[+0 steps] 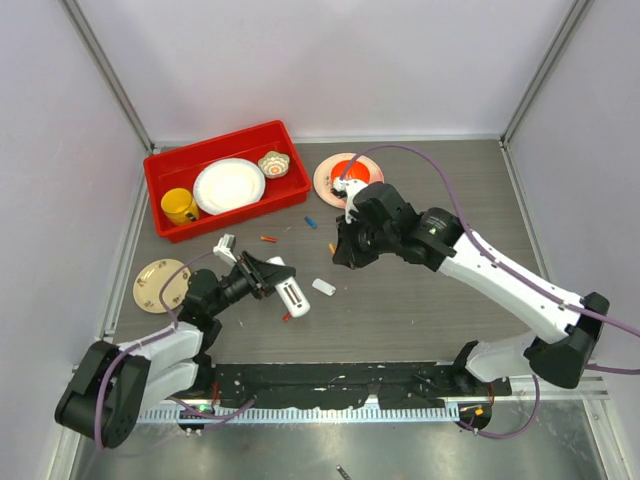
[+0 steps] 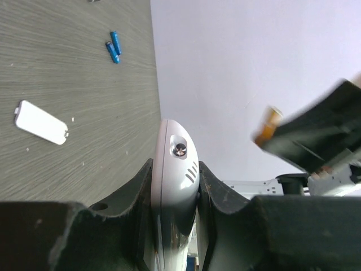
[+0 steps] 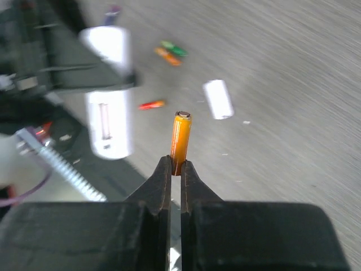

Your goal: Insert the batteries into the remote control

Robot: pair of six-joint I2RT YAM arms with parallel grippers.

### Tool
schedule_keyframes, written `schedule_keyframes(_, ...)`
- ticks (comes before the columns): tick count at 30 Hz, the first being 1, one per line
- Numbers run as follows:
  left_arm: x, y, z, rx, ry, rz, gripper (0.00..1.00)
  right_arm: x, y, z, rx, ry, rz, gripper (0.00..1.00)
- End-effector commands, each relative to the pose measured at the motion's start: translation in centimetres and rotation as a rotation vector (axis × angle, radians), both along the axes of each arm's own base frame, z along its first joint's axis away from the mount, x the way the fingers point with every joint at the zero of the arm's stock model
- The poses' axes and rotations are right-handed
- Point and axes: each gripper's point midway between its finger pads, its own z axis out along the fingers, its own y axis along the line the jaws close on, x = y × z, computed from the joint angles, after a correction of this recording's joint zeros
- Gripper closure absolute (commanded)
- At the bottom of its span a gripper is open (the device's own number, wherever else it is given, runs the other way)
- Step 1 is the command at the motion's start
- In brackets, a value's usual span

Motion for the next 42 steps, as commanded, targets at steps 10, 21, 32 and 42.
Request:
schedule_keyframes(10, -0.5, -2.4, 7.1, -0.202, -0.307, -0.099, 1.00, -10.9, 3.4, 0.4, -0.007, 0.305, 0.301, 0.99)
schedule_keyframes(21, -1.7, -4.0, 7.4, -0.177, -0.385, -0.116, 1.00, -10.5, 5.6, -1.5, -0.001, 0.357, 0.312, 0.99)
schedule_keyframes(32, -1.9, -3.4, 7.5, -0.188, -0.391, -0.060, 1.00, -9.9, 7.6, -1.8, 0.014, 0.399, 0.298, 0.99)
schedule_keyframes(42, -1.7, -2.8, 7.1, -0.209, -0.335, -0.026, 1.00, -9.2, 8.4, -1.9, 0.024, 0.399, 0.250, 0.99)
